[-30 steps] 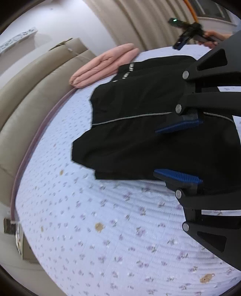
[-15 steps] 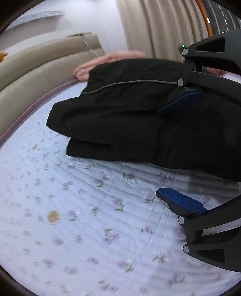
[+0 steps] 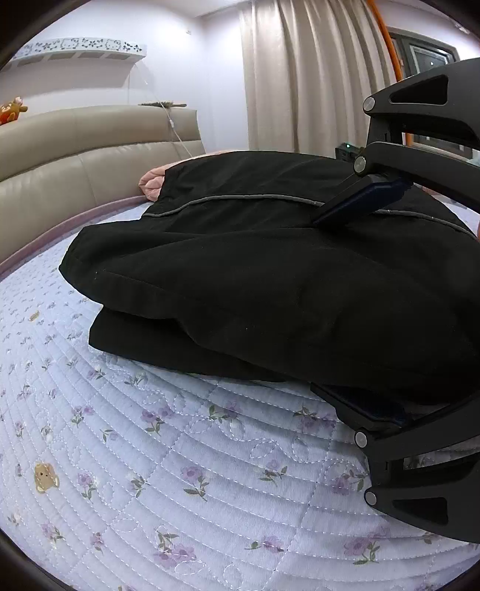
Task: Fold large clothes
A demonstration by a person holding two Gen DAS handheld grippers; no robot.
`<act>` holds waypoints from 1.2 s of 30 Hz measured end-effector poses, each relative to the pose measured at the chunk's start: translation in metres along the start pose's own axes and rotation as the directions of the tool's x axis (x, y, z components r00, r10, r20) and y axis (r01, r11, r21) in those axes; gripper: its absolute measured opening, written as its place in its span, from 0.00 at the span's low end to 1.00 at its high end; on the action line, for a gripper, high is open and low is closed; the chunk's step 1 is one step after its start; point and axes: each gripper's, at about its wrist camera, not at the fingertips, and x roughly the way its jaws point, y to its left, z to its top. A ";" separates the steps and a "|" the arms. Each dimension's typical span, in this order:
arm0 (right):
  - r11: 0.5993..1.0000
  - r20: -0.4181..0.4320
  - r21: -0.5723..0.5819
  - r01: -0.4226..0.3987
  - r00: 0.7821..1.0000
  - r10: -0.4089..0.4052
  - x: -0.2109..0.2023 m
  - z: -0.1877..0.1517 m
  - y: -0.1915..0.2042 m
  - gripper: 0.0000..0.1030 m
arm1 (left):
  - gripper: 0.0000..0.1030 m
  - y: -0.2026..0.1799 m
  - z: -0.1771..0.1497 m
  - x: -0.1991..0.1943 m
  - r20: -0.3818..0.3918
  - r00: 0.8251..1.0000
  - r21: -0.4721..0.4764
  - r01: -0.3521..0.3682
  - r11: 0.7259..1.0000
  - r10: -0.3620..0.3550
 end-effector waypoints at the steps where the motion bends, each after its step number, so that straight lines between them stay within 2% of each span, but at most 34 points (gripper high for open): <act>1: 1.000 0.005 0.013 -0.008 1.000 0.008 -0.005 -0.001 -0.002 1.00 | 0.80 0.000 0.000 -0.001 -0.001 1.000 -0.003 0.003 1.000 -0.003; 7: 0.999 0.055 -0.001 -0.042 0.998 0.042 -0.036 -0.009 0.006 1.00 | 0.80 0.005 0.005 -0.001 0.004 1.000 -0.010 0.017 1.000 -0.017; 10: 0.999 0.019 -0.024 0.037 0.999 -0.036 -0.023 -0.005 0.007 1.00 | 0.80 0.006 0.006 -0.002 0.003 1.000 -0.005 0.019 1.000 -0.019; 12: 1.000 -0.033 0.004 -0.021 0.999 0.021 -0.006 -0.005 -0.002 1.00 | 0.80 0.006 0.006 -0.003 -0.002 1.000 0.002 0.027 1.000 -0.027; 14: 0.998 -0.007 -0.035 -0.050 0.999 0.050 -0.006 -0.003 0.001 1.00 | 0.80 0.007 0.006 -0.004 -0.001 1.000 0.001 0.030 1.000 -0.030; 18: 0.986 -0.056 -0.076 -0.147 0.988 0.143 0.015 0.008 0.016 1.00 | 0.80 0.011 0.007 -0.001 0.005 0.998 -0.027 0.066 0.997 -0.066; 20: 0.984 -0.090 -0.115 -0.138 0.988 0.128 0.030 0.015 0.032 1.00 | 0.80 0.012 0.007 0.001 0.019 0.997 -0.040 0.073 0.997 -0.073; 22: 0.985 -0.074 -0.123 -0.124 0.991 0.116 0.037 0.019 0.039 1.00 | 0.80 0.009 0.006 0.002 0.035 0.998 -0.027 0.048 0.999 -0.047; 23: 0.985 -0.063 -0.119 -0.123 0.991 0.117 0.036 0.019 0.039 0.96 | 0.80 0.004 0.005 0.003 0.044 0.999 -0.010 0.019 1.000 -0.019; 24: 0.986 -0.042 -0.117 -0.120 0.992 0.116 0.032 0.018 0.039 0.92 | 0.74 0.001 0.004 0.003 0.052 0.999 -0.003 0.008 1.000 -0.008; 25: 0.987 -0.028 -0.114 -0.117 0.993 0.115 0.027 0.018 0.039 0.80 | 0.62 -0.003 0.003 0.000 0.073 0.997 0.015 -0.004 1.000 0.003; 26: 0.987 -0.002 -0.112 -0.113 0.993 0.114 0.018 0.014 0.038 0.67 | 0.56 -0.008 0.002 -0.001 0.087 0.996 0.032 -0.014 0.999 0.011; 27: 0.987 0.015 -0.115 -0.108 0.994 0.111 0.013 0.011 0.039 0.61 | 0.44 -0.014 0.001 -0.003 0.105 0.994 0.057 -0.027 0.998 0.020; 28: 0.987 0.033 -0.125 -0.096 0.994 0.101 0.006 0.007 0.044 0.51 | 0.38 -0.028 -0.002 -0.007 0.135 0.990 0.118 -0.064 0.991 0.048; 30: 0.987 0.056 -0.152 -0.057 0.996 0.066 -0.003 0.001 0.057 0.44 | 0.34 -0.052 -0.008 -0.011 0.180 0.979 0.208 -0.133 0.969 0.096; 31: 0.986 0.064 -0.161 -0.047 0.996 0.057 -0.006 -0.001 0.062 0.41 | 0.33 -0.069 -0.013 -0.017 0.208 0.974 0.261 -0.146 0.954 0.092; 33: 0.984 0.101 -0.168 -0.051 0.993 0.068 -0.021 -0.007 0.077 0.36 | 0.30 -0.095 -0.022 -0.032 0.231 0.973 0.334 -0.098 0.937 0.019; 36: 0.975 0.125 -0.217 -0.051 0.989 0.080 -0.048 -0.024 0.110 0.32 | 0.30 -0.139 -0.044 -0.054 0.257 0.965 0.456 -0.076 0.887 -0.049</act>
